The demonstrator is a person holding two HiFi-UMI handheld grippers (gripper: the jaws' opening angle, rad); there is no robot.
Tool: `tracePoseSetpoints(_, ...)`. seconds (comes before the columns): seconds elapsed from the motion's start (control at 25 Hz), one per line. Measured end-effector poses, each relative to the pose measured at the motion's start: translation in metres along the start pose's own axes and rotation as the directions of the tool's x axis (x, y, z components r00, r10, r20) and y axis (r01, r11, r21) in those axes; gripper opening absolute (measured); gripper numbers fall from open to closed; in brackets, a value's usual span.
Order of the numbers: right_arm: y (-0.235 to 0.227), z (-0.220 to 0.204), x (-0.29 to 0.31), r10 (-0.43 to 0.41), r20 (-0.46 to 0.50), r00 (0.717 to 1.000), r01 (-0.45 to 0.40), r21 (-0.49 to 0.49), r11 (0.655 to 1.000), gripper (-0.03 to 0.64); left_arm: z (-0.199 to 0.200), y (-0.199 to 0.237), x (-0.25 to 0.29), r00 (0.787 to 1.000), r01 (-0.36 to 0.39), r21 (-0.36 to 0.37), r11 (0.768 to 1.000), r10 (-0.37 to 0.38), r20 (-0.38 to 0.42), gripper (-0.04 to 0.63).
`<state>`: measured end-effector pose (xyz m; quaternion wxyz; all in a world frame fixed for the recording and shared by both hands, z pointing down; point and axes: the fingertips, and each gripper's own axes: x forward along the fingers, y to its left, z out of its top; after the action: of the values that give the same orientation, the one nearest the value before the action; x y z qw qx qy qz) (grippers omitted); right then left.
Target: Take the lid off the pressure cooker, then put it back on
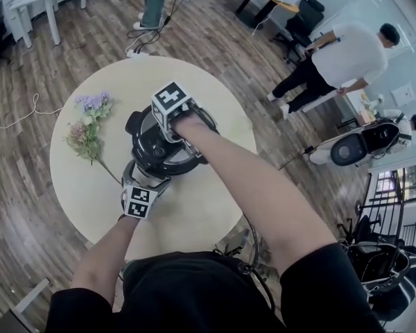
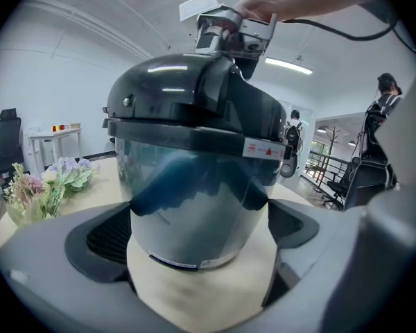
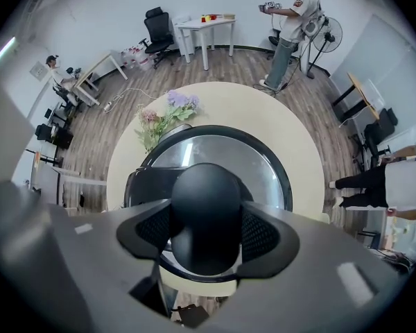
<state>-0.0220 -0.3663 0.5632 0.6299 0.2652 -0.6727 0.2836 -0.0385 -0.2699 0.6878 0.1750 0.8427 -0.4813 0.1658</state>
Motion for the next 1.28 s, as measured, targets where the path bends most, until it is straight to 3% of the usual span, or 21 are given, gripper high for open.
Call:
tracePoseSetpoints(0.36,0.001,0.002,0.001,0.003,0.007,1.0,-0.002,-0.071,0.997,0.287,0.001,0.0,0.0,1.0,-0.002,-0.001,1.0,0.002,-0.002,0.592)
tracePoseSetpoints(0.6,0.003,0.0,-0.001,0.002,-0.001,1.0,-0.002,-0.171,0.985,0.288,0.001,0.001,0.0,1.0,0.005,0.0,1.0,-0.005,-0.003,0.592)
tracePoseSetpoints(0.8,0.007,-0.002,-0.003,0.005,-0.016,1.0,-0.011,-0.354,0.935,0.29,0.001,0.002,0.0,1.0,0.01,0.001,1.0,-0.01,-0.005,0.592)
tracePoseSetpoints(0.96,0.011,-0.006,-0.005,-0.012,-0.026,1.0,-0.005,-0.562,0.827,0.291,-0.001,0.002,0.002,1.0,0.012,0.002,1.0,-0.012,0.002,0.591)
tracePoseSetpoints(1.04,0.012,-0.006,-0.005,-0.013,-0.028,1.0,-0.007,-0.607,0.794,0.296,0.001,0.002,0.0,1.0,0.012,0.0,1.0,-0.012,-0.005,0.591)
tracePoseSetpoints(1.28,0.012,-0.003,-0.004,0.013,-0.006,1.0,-0.014,-0.574,0.819,0.296,-0.001,0.004,0.0,0.999,0.02,-0.005,1.0,-0.02,-0.029,0.591)
